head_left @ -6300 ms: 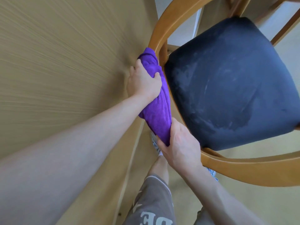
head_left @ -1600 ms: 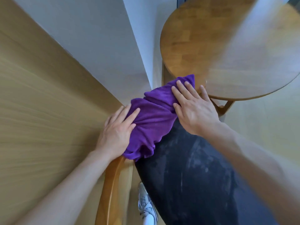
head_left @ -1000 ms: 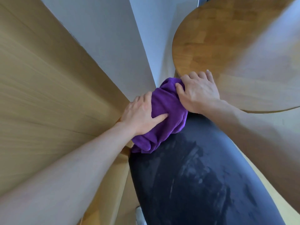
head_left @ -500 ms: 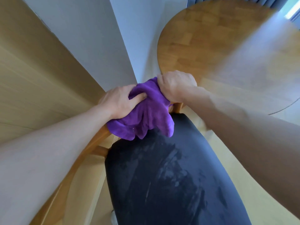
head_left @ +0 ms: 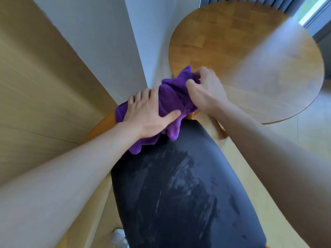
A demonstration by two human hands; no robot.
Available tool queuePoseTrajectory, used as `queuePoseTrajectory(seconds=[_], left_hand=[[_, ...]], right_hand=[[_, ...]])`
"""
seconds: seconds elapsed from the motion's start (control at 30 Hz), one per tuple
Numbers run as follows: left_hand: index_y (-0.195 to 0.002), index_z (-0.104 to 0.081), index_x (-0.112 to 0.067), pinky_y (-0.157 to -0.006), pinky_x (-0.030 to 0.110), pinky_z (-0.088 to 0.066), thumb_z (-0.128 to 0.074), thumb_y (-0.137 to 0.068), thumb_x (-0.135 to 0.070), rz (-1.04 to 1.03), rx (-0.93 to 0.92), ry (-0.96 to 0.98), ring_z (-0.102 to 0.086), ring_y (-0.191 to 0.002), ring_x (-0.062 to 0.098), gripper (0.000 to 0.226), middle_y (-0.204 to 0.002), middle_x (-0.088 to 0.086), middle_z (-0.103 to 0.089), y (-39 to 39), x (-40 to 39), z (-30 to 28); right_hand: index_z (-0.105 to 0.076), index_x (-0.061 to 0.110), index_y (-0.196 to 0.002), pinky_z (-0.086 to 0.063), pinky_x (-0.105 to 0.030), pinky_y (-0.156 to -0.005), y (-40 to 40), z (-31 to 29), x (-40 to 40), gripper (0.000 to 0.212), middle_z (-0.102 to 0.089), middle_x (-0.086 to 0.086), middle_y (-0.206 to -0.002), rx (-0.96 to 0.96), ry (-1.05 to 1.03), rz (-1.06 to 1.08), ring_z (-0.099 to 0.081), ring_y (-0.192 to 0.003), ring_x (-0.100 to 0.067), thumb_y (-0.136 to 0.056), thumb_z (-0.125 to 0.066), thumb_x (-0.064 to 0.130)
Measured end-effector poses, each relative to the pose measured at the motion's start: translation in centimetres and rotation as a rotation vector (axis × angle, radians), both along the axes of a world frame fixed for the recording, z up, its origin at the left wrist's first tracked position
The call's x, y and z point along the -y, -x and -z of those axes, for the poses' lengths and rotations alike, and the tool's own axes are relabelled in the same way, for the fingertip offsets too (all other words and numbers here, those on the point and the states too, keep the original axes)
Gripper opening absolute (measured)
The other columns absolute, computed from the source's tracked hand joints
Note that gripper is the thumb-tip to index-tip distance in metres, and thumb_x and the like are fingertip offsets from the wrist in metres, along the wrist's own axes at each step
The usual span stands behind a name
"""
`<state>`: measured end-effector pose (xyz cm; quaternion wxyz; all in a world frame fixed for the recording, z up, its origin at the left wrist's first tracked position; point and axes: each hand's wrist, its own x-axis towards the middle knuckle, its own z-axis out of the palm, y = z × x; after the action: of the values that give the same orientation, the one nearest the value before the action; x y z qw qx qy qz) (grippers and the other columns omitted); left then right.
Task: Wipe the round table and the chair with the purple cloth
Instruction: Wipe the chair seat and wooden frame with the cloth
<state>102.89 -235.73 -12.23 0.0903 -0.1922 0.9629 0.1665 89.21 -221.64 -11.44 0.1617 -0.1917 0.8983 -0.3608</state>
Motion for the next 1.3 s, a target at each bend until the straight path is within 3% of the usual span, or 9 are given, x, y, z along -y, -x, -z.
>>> queuePoseTrajectory(seconds=[0.07,0.17,0.53,0.67,0.9,0.97,1.07,1.2,1.3], left_hand=[[-0.15,-0.031,-0.013,-0.109,0.05,-0.035,-0.034,-0.075,-0.094,0.03,-0.017,0.134,-0.047,-0.132,0.035,0.11,-0.144,0.012,-0.049,0.0,-0.1,0.7],[-0.14,-0.04,-0.012,-0.102,0.049,-0.043,-0.032,-0.074,-0.096,0.075,-0.037,0.18,-0.052,-0.125,0.033,0.107,-0.136,0.01,-0.055,0.8,0.9,1.1],[-0.129,-0.046,-0.013,-0.096,0.047,-0.046,-0.018,-0.088,-0.084,0.127,-0.063,0.135,-0.057,-0.116,0.03,0.087,-0.128,0.008,-0.058,1.3,1.6,1.1],[-0.123,-0.049,-0.013,-0.088,0.045,-0.045,-0.023,-0.101,-0.064,0.124,-0.12,0.109,-0.06,-0.107,0.031,0.062,-0.119,0.007,-0.061,1.3,1.6,1.3],[-0.124,-0.052,-0.014,-0.08,0.041,-0.036,-0.033,-0.106,-0.045,0.134,-0.208,0.037,-0.06,-0.109,0.033,0.041,-0.121,0.007,-0.062,1.6,1.8,1.6],[-0.13,-0.049,-0.013,-0.085,0.043,-0.041,-0.04,-0.103,-0.052,0.164,-0.192,0.038,-0.059,-0.113,0.034,0.049,-0.124,0.009,-0.061,1.4,1.9,1.5],[-0.142,-0.037,-0.007,-0.1,0.048,-0.043,-0.056,-0.09,-0.063,0.281,-0.119,0.138,-0.053,-0.121,0.034,0.078,-0.133,0.013,-0.054,1.2,1.9,1.3],[-0.133,-0.039,-0.007,-0.091,0.045,-0.045,-0.062,-0.085,-0.065,0.3,-0.126,0.186,-0.056,-0.116,0.034,0.078,-0.128,0.012,-0.054,2.0,2.0,1.6],[-0.122,-0.039,-0.013,-0.077,0.039,-0.041,-0.063,-0.077,-0.074,0.324,-0.064,0.143,-0.062,-0.106,0.033,0.079,-0.116,0.006,-0.058,3.6,2.9,1.6]], right_hand=[[-0.054,0.027,-0.127,-0.039,-0.035,-0.079,0.7,0.8,1.0,0.046,-0.05,0.004,-0.114,-0.032,-0.153,-0.147,-0.053,-0.092,-0.022,-0.093,-0.041,0.056],[-0.059,0.021,-0.082,-0.038,-0.034,-0.059,1.7,1.9,1.6,0.053,-0.061,0.001,-0.083,-0.132,-0.308,-0.176,-0.056,-0.071,-0.022,-0.095,-0.032,0.064],[-0.033,0.018,-0.054,-0.021,-0.023,-0.044,0.7,3.7,1.9,0.047,-0.037,0.006,-0.047,-0.198,0.017,0.188,-0.038,-0.044,-0.009,-0.098,-0.04,0.033],[-0.038,0.021,-0.062,-0.023,-0.032,-0.058,-0.2,4.4,2.0,0.04,-0.05,0.002,-0.065,-0.229,0.031,0.275,-0.043,-0.061,-0.018,-0.1,-0.037,0.032],[-0.062,0.02,-0.125,-0.038,-0.007,-0.087,-3.1,4.4,1.9,0.029,-0.062,0.002,-0.117,-0.035,0.317,0.465,-0.052,-0.096,0.002,-0.103,-0.045,0.029],[-0.057,0.022,-0.133,-0.048,-0.026,-0.103,-3.6,3.8,2.0,0.032,-0.062,0.005,-0.124,0.085,0.418,0.53,-0.059,-0.11,-0.007,-0.101,-0.053,0.029],[-0.048,0.026,-0.14,-0.057,-0.044,-0.095,-4.3,2.9,1.4,0.046,-0.059,0.01,-0.121,0.258,0.487,0.561,-0.062,-0.112,-0.015,-0.097,-0.063,0.028],[-0.046,0.024,-0.142,-0.062,-0.033,-0.059,-3.0,1.5,0.3,0.058,-0.059,0.004,-0.118,0.448,0.391,0.507,-0.066,-0.097,-0.016,-0.089,-0.071,0.021],[-0.051,0.018,-0.139,-0.062,-0.036,-0.076,-0.5,0.5,-0.1,0.059,-0.063,-0.002,-0.118,0.502,0.162,0.371,-0.067,-0.099,-0.02,-0.086,-0.077,0.025]])
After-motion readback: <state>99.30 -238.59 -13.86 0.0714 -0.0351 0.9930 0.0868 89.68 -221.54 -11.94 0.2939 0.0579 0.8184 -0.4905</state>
